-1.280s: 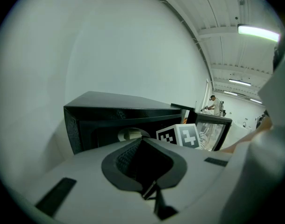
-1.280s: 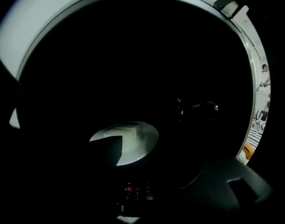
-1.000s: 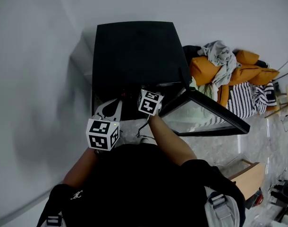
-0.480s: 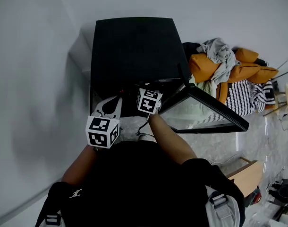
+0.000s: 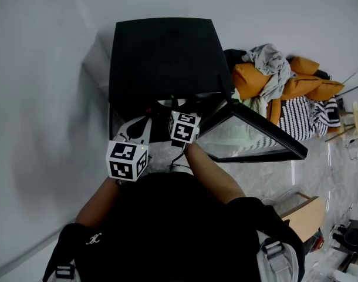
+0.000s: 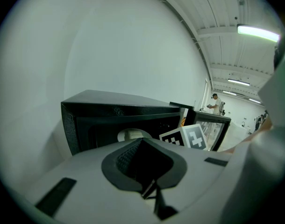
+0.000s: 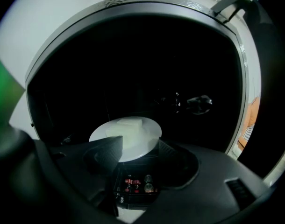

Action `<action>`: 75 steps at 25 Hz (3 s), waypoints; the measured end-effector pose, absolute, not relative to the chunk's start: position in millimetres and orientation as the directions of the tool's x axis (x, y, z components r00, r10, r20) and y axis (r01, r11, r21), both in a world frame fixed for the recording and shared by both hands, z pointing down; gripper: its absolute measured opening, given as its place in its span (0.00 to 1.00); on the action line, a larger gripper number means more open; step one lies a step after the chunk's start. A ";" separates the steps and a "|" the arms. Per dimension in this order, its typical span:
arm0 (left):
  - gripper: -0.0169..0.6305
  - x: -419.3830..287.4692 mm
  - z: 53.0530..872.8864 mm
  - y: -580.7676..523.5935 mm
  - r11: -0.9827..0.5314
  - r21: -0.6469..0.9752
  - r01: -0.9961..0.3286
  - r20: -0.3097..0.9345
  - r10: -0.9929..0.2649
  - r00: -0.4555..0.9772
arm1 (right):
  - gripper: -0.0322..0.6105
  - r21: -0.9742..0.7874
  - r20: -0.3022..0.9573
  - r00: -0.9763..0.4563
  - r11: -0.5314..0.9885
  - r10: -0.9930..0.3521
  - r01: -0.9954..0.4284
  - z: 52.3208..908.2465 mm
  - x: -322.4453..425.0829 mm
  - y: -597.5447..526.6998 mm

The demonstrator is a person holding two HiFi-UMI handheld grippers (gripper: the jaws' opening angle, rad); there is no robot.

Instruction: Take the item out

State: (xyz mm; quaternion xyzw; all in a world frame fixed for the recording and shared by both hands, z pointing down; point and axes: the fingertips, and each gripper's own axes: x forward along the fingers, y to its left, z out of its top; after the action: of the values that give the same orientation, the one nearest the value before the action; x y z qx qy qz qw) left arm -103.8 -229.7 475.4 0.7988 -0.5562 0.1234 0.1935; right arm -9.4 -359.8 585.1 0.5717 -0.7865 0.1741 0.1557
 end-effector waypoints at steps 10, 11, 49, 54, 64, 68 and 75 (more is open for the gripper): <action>0.04 -101.3 477.6 -230.1 -0.307 0.174 -0.936 0.409 -0.842 0.353 | 0.44 -0.069 0.442 -0.307 0.309 -0.843 -0.948 583.3 -9.0 -355.7; 0.04 -101.1 477.5 -229.8 -0.307 0.174 -0.936 0.409 -0.842 0.353 | 0.44 -0.087 0.439 -0.315 0.309 -0.841 -0.947 581.6 -8.8 -353.5; 0.04 -119.5 479.5 -228.5 -0.270 0.168 -0.948 0.433 -0.844 0.317 | 0.11 -0.925 0.364 -0.618 -0.191 -0.697 -0.329 592.8 -15.7 -328.0; 0.04 -116.6 497.2 -235.6 -0.271 0.160 -0.949 0.477 -0.821 0.315 | 0.10 -0.932 0.353 -0.634 -0.198 -0.688 -0.304 592.7 -12.8 -320.6; 0.04 -79.2 528.0 -244.0 -0.296 0.455 -0.840 0.453 -0.735 0.504 | 0.10 -0.922 0.359 -0.632 -0.154 -0.687 -0.356 583.4 6.8 -299.4; 0.21 -77.5 540.6 -249.0 -0.177 0.650 -0.739 0.415 -0.732 0.540 | 0.10 -0.924 0.354 -0.633 -0.152 -0.688 -0.352 578.4 13.8 -290.1; 0.22 -75.6 563.5 -263.1 -0.044 0.808 -0.587 0.370 -0.738 0.565 | 0.09 -0.925 0.353 -0.639 -0.150 -0.684 -0.350 575.4 16.9 -284.0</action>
State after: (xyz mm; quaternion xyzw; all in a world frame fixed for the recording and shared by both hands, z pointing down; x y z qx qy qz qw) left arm -75.6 -263.1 563.5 0.7189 -0.4608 -0.0728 0.5153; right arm 16.9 -284.0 575.4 0.4046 -0.6387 0.6414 -0.1302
